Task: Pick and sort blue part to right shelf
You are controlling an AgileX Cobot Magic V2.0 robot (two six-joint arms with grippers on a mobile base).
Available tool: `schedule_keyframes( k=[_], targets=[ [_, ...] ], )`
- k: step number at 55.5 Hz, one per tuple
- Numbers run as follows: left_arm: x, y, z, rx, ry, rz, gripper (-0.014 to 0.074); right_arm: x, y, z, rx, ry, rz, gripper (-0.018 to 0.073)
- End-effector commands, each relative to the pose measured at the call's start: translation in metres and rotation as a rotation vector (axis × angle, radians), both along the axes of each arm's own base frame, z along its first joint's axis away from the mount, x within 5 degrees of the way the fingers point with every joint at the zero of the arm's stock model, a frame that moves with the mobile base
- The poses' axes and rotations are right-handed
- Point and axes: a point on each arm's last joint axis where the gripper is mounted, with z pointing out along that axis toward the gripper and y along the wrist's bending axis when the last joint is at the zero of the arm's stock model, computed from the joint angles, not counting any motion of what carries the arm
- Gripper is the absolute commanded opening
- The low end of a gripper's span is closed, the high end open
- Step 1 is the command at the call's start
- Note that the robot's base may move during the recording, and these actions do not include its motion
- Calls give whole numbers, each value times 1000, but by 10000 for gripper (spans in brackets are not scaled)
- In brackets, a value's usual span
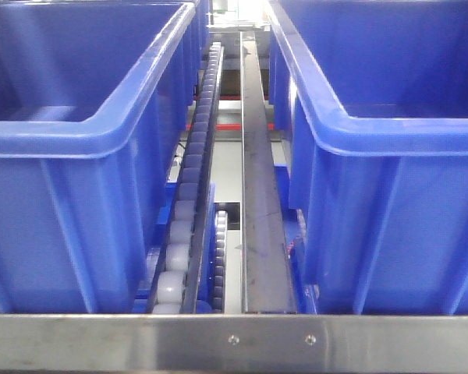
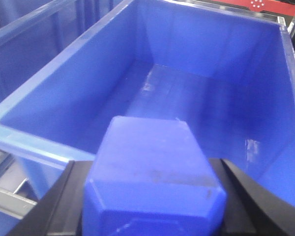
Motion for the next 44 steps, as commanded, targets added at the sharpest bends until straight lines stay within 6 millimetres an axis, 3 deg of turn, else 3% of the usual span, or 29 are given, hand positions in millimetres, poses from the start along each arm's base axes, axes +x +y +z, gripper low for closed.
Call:
schedule_keyframes(
  k=[1, 44],
  targets=[
    [-6, 1, 16, -36, -121, -21, 262, 1, 0, 16, 23, -91, -7, 197],
    [-6, 1, 16, -36, -121, -21, 262, 1, 0, 16, 23, -91, -7, 197]
  ],
)
